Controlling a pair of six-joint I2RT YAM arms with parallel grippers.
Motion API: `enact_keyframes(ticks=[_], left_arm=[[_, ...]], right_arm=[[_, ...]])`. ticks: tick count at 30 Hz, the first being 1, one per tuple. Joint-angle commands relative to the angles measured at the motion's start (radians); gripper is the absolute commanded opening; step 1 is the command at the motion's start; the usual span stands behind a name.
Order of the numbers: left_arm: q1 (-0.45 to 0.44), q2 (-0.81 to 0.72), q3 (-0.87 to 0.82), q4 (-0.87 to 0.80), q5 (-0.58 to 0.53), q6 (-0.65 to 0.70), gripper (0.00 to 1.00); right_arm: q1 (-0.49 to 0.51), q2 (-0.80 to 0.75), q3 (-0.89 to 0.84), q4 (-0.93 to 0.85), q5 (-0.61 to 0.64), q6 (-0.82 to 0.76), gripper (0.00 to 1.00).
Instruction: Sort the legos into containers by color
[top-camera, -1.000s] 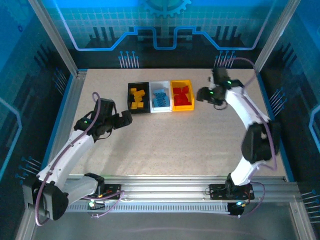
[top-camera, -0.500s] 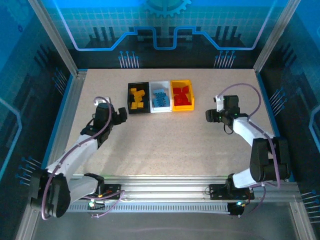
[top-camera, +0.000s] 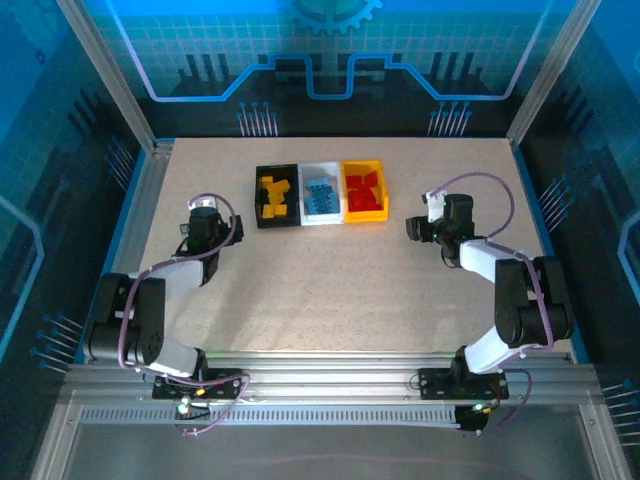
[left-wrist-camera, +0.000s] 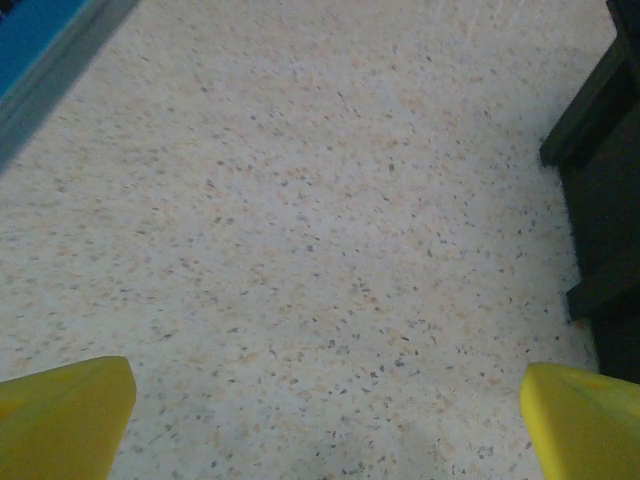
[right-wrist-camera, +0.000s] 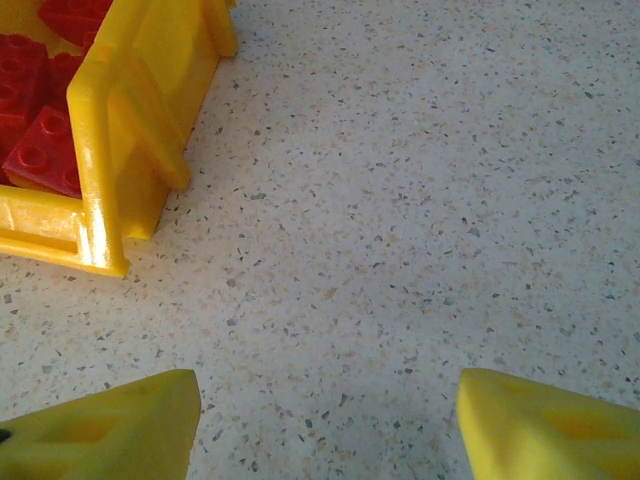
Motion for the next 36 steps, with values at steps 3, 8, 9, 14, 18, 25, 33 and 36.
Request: enact_keyframes(ticks=[3,8,9,14,18,25,33,36], left_arm=[[0.011,0.037,-0.034,0.202,0.15,0.08,0.99],[0.053,0.041,-0.22,0.53,0.255,0.059,0.99],[0.065,0.063,-0.243,0.609,0.246,0.044,0.99],[0.053,0.056,-0.228,0.568,0.177,0.035,0.99],[0.039,0.059,-0.218,0.555,0.144,0.047,0.99],[0.039,0.059,-0.218,0.556,0.145,0.047,0.99],[0.038,0.058,-0.218,0.555,0.145,0.047,0.99],[0.039,0.059,-0.218,0.556,0.145,0.047,0.99]], right_arm=[[0.015,0.012,0.014,0.05,-0.004,-0.031,0.69],[0.019,-0.053,-0.096,0.187,-0.003,-0.035,0.7],[0.019,-0.065,-0.121,0.221,0.001,-0.036,0.7],[0.036,-0.122,-0.238,0.375,0.038,-0.038,0.72],[0.051,-0.129,-0.329,0.531,0.069,-0.046,0.72],[0.014,-0.069,-0.294,0.516,0.076,0.008,0.78],[0.008,-0.07,-0.295,0.518,0.069,0.009,1.0],[0.008,-0.07,-0.295,0.518,0.069,0.011,1.0]])
